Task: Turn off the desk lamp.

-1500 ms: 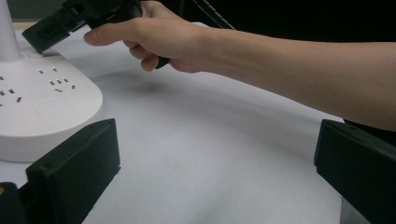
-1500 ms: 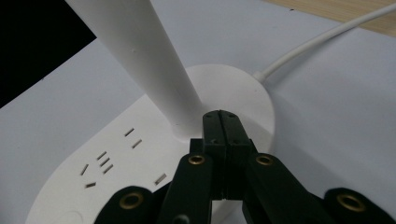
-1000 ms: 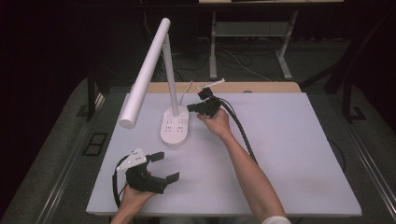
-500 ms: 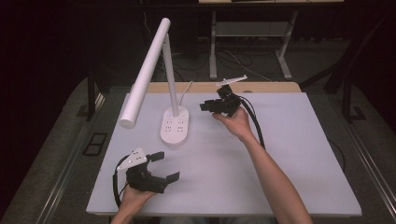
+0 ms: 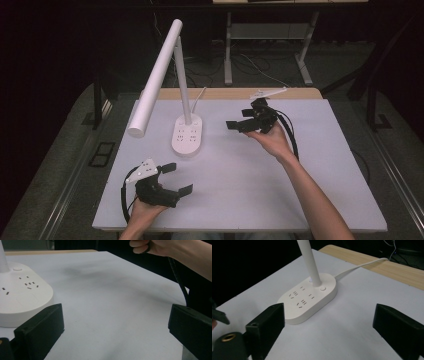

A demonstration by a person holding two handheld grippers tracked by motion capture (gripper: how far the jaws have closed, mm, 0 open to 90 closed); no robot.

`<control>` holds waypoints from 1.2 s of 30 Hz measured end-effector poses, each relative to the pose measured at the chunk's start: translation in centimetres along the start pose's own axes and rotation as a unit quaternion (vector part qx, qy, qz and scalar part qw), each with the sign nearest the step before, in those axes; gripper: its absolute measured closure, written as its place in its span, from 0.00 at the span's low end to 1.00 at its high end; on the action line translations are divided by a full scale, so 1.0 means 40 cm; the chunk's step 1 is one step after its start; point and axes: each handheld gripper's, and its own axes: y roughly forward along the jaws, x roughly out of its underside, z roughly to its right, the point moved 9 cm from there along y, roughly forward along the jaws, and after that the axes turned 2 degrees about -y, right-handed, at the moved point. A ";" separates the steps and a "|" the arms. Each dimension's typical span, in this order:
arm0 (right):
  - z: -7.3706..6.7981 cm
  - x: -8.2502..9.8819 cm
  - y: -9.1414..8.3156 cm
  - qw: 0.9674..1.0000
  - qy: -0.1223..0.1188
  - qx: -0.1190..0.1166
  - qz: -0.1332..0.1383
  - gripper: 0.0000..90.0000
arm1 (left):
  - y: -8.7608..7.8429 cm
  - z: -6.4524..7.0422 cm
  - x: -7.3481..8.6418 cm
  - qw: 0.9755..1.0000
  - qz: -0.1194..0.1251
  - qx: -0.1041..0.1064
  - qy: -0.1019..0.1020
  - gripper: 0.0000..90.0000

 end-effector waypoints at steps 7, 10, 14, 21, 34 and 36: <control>-0.013 0.044 -0.071 1.000 -0.002 -0.003 0.002 0.01 | 0.002 0.001 0.000 1.000 -0.001 0.000 0.001 0.00; -0.021 0.058 -0.104 1.000 -0.005 -0.002 0.010 0.01 | 0.002 0.002 0.000 1.000 0.000 0.000 0.001 0.00; -0.035 0.085 -0.143 1.000 -0.004 -0.004 0.019 0.01 | 0.002 0.001 0.000 1.000 -0.001 -0.002 0.001 0.00; -0.041 0.140 -0.194 1.000 0.002 0.001 0.025 0.01 | 0.001 0.002 0.000 1.000 0.000 -0.002 0.001 0.00; -0.035 0.245 -0.270 0.999 0.024 0.023 0.037 0.01 | 0.000 0.001 0.000 1.000 -0.001 -0.005 0.003 0.00; -0.040 0.265 -0.281 0.998 0.029 0.028 0.041 0.01 | 0.000 0.001 0.000 1.000 -0.002 -0.005 0.003 0.00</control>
